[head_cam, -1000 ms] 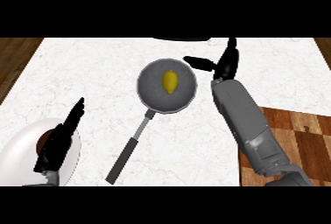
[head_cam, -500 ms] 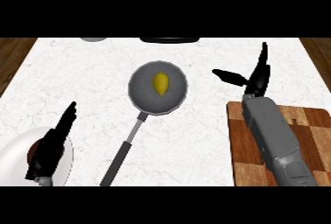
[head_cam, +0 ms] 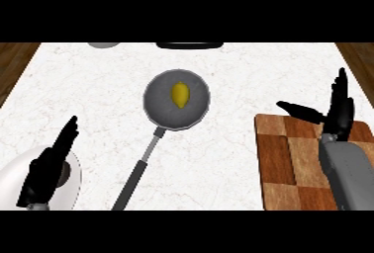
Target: Pick the lemon from the cutting board and place it in the pan
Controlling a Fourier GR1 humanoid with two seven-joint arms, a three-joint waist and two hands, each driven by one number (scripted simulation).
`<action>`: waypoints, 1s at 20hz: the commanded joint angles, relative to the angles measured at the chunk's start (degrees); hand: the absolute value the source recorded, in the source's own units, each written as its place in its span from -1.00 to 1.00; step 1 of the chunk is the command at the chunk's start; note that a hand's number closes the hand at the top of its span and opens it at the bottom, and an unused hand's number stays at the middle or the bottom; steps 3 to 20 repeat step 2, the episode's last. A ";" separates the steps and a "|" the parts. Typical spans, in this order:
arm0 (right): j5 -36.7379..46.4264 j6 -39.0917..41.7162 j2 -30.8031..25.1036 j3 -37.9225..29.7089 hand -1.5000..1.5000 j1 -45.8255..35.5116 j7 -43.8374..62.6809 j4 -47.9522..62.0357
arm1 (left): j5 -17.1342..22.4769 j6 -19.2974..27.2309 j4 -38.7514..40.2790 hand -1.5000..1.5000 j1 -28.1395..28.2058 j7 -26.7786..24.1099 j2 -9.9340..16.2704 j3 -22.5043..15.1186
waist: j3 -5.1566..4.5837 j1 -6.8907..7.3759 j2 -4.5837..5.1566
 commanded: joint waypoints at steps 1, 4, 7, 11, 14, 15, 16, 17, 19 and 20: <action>-2.05 5.26 -2.99 -1.72 -1.00 4.34 -0.56 -2.56 | -1.14 -0.47 -3.74 0.00 2.48 1.09 -1.07 -1.15 | 0.03 0.57 0.16; -1.89 4.25 -2.11 -1.63 -1.00 6.60 -1.48 -5.27 | -3.25 1.41 1.03 0.00 -1.17 0.32 -2.86 -2.30 | 0.02 0.36 0.18; -1.89 4.25 -2.11 -1.63 -1.00 6.60 -1.48 -5.27 | -3.25 1.41 1.03 0.00 -1.17 0.32 -2.86 -2.30 | 0.02 0.36 0.18; -1.89 4.25 -2.11 -1.63 -1.00 6.60 -1.48 -5.27 | -3.25 1.41 1.03 0.00 -1.17 0.32 -2.86 -2.30 | 0.02 0.36 0.18; -1.89 4.25 -2.11 -1.63 -1.00 6.60 -1.48 -5.27 | -3.25 1.41 1.03 0.00 -1.17 0.32 -2.86 -2.30 | 0.02 0.36 0.18; -1.89 4.25 -2.11 -1.63 -1.00 6.60 -1.48 -5.27 | -3.25 1.41 1.03 0.00 -1.17 0.32 -2.86 -2.30 | 0.02 0.36 0.18; -1.89 4.25 -2.11 -1.63 -1.00 6.60 -1.48 -5.27 | -3.25 1.41 1.03 0.00 -1.17 0.32 -2.86 -2.30 | 0.02 0.36 0.18; -1.89 4.25 -2.11 -1.63 -1.00 6.60 -1.48 -5.27 | -3.25 1.41 1.03 0.00 -1.17 0.32 -2.86 -2.30 | 0.02 0.36 0.18; -1.89 4.25 -2.11 -1.63 -1.00 6.60 -1.48 -5.27 | -3.25 1.41 1.03 0.00 -1.17 0.32 -2.86 -2.30 | 0.02 0.36 0.18; -1.89 4.25 -2.11 -1.63 -1.00 6.60 -1.48 -5.27 | -3.25 1.41 1.03 0.00 -1.17 0.32 -2.86 -2.30 | 0.02 0.36 0.18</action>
